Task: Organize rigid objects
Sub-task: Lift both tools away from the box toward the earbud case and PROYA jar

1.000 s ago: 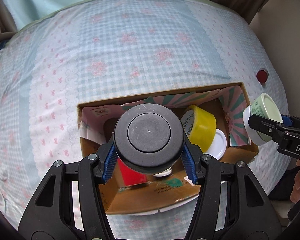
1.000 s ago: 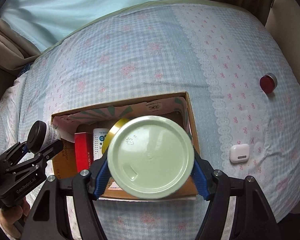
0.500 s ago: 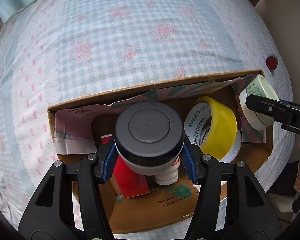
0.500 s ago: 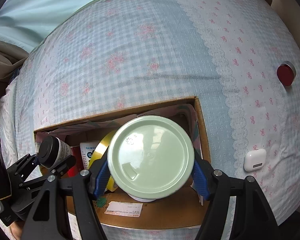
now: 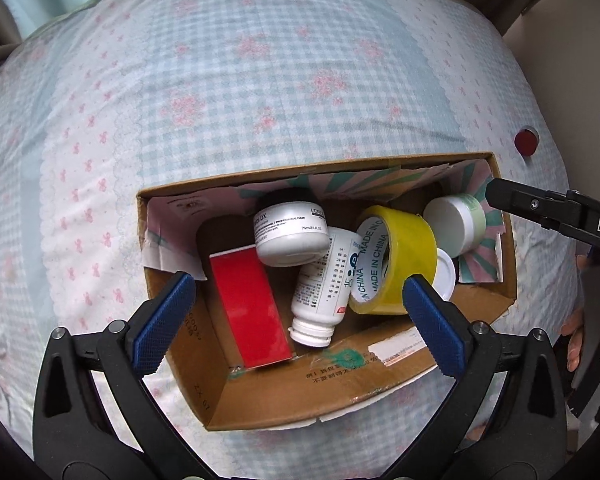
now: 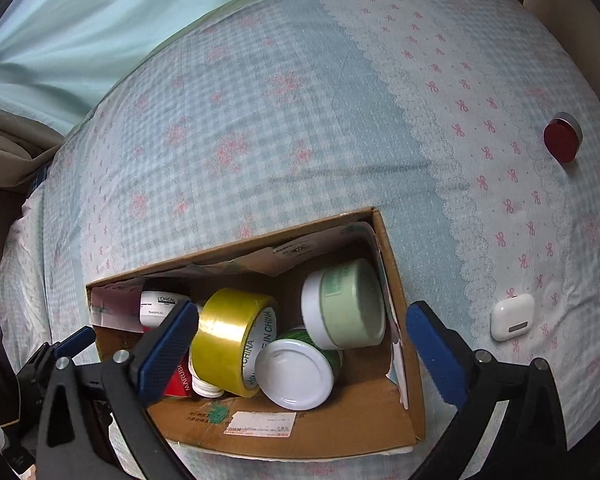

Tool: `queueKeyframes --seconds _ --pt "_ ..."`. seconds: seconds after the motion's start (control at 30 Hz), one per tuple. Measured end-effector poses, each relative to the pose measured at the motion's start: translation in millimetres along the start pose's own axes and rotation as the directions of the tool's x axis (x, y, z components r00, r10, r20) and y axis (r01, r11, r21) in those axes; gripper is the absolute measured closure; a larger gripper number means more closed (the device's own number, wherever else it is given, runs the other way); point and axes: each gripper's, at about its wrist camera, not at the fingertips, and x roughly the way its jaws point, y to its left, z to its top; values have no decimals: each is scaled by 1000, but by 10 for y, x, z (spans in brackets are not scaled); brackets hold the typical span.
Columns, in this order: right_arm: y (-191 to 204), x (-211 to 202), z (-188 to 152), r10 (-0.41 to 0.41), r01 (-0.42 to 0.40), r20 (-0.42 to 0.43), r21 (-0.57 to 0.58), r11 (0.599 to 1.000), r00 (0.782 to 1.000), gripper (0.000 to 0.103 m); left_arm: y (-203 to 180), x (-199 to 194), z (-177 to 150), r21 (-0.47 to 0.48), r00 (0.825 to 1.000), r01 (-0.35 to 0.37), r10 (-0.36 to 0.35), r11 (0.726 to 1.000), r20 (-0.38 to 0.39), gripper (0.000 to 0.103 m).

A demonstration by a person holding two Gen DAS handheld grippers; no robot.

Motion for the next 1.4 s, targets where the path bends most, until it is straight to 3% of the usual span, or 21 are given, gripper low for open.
queueKeyframes --seconds 0.5,0.7,0.83,1.07,1.23,1.4 --pt "69 -804 -467 15 -9 109 -62 998 994 0 -267 -891 -390 3 987 -33 32 999 156 0" --pt "48 -1368 -765 -34 56 211 -99 993 977 0 -424 -1411 -705 11 965 -78 72 997 254 0" --pt "-24 -1752 -964 -72 103 266 -106 989 961 0 -569 -1703 -835 14 950 -61 54 998 308 0" --pt "-320 -2287 -1327 -118 162 329 -109 981 937 0 -899 -1953 -1109 -7 932 -3 5 1000 362 0" --pt "-670 -2558 -1477 -176 219 368 -78 973 913 0 -1182 -1952 -1277 -17 935 40 -31 999 354 0" --pt "-1113 -2706 -1446 -198 240 375 -68 968 906 0 -1640 -1867 -1346 0 937 23 -21 1000 349 0"
